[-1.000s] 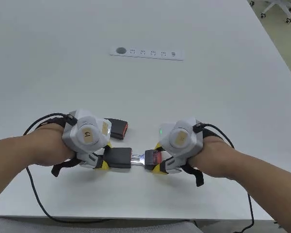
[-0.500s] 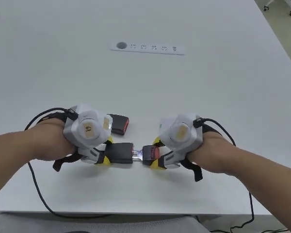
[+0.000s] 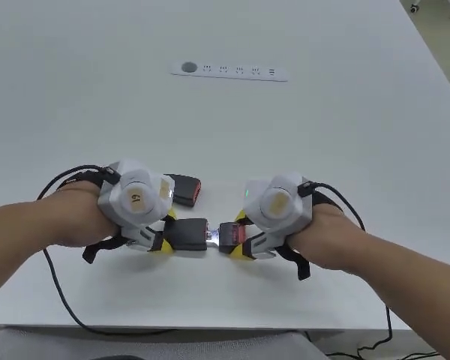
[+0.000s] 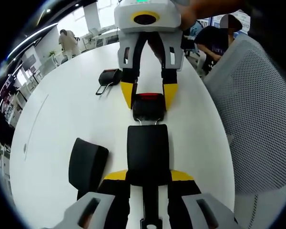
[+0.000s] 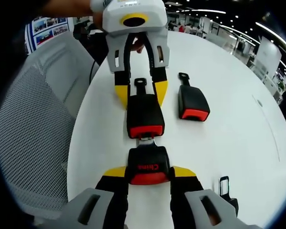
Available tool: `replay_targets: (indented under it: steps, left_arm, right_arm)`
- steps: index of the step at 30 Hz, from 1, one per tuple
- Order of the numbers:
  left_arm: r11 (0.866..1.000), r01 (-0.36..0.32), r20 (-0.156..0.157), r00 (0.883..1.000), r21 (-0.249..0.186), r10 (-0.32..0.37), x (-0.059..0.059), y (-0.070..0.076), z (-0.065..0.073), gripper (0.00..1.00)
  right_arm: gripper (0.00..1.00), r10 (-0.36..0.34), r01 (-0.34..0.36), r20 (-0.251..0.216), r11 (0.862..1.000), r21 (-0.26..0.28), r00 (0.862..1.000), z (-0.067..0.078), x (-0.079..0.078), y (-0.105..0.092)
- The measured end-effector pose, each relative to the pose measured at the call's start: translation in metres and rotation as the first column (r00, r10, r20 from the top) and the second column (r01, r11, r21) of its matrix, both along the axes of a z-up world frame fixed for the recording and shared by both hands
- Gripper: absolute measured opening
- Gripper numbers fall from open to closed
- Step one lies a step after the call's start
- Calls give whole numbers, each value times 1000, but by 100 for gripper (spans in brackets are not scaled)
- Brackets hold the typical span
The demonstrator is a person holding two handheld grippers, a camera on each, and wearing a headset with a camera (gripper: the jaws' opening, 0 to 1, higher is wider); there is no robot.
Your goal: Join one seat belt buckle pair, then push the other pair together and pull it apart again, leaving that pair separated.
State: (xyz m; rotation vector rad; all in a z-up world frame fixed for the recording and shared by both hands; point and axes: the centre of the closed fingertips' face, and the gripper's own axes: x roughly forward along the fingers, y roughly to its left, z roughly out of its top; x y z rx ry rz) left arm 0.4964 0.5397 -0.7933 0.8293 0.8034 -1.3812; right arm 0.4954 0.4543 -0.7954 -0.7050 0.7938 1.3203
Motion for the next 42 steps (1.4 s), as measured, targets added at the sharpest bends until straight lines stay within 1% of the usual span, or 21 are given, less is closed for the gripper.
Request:
replay_targets:
  steps: [4,7,11,15,16,19,20,21,22,23,28,31,32,33,34,35,36,37,42]
  left_arm:
    - [1000,-19,-7,1000,-18,18,0,1,0,29]
    - [999,-24,-9,1000,-23,24,0,0,1,29]
    - [1000,-16,-9,1000,-16,16,-1,0,0,29]
    - [1000,-2,-11,1000,-9,1,-1,0,0,29]
    - [1000,8,-9,1000,-10,-8,-2,-1,0,29]
    - [1000,6,-12,1000,-5,-6,-2,0,0,29]
    - [1000,-6,-26,1000,7,6,-4,3,0,29]
    - [1000,5,-16,1000,-2,-5,-2,1,1,29]
    - [1000,1,-16,1000,-4,-1,-2,1,1,29]
    - [1000,1,-16,1000,-7,-1,-2,1,1,29]
    - [1000,2,-18,1000,-6,-2,-2,0,2,30]
    - [1000,-2,-18,1000,-7,2,-1,1,1,30]
    - [1000,-3,-18,1000,-7,3,-1,1,1,30]
    - [1000,0,-13,1000,-13,0,0,2,1,30]
    - [1000,0,-12,1000,-24,0,0,2,1,30]
    - [999,-12,-15,1000,-37,12,0,2,1,30]
    - [999,-15,-17,1000,-40,14,-1,3,2,30]
    - [999,-19,-21,1000,-43,18,0,2,2,29]
    - [999,-19,-34,999,-50,17,-1,2,2,29]
  right_arm:
    - [29,-17,17,-4,1000,24,1000,0,0,2]
    - [29,-14,14,0,1000,25,1000,1,0,3]
    - [28,2,-2,6,1000,27,1000,2,0,4]
    - [28,24,-24,18,1000,18,1000,3,1,5]
    - [28,27,-27,16,999,28,1000,3,0,10]
    - [28,35,-35,23,999,21,999,4,-1,17]
    - [28,39,-40,26,999,31,999,8,-5,20]
    - [28,44,-45,29,998,38,999,10,-2,20]
    - [29,42,-43,27,998,39,999,12,-4,20]
    - [29,40,-41,26,998,40,999,9,-3,19]
    - [29,32,-33,24,999,39,999,10,-5,16]
    - [29,30,-31,22,999,36,999,9,-3,15]
    - [29,34,-35,26,999,33,999,10,-5,13]
    - [29,40,-40,29,999,28,999,8,-3,13]
    - [29,49,-50,35,999,21,998,9,-4,11]
    - [29,51,-51,39,999,17,998,8,-3,11]
    - [29,53,-53,44,999,12,998,9,-5,9]
    - [29,51,-51,41,999,10,998,8,-2,9]
    - [29,50,-50,34,999,5,998,5,-3,4]
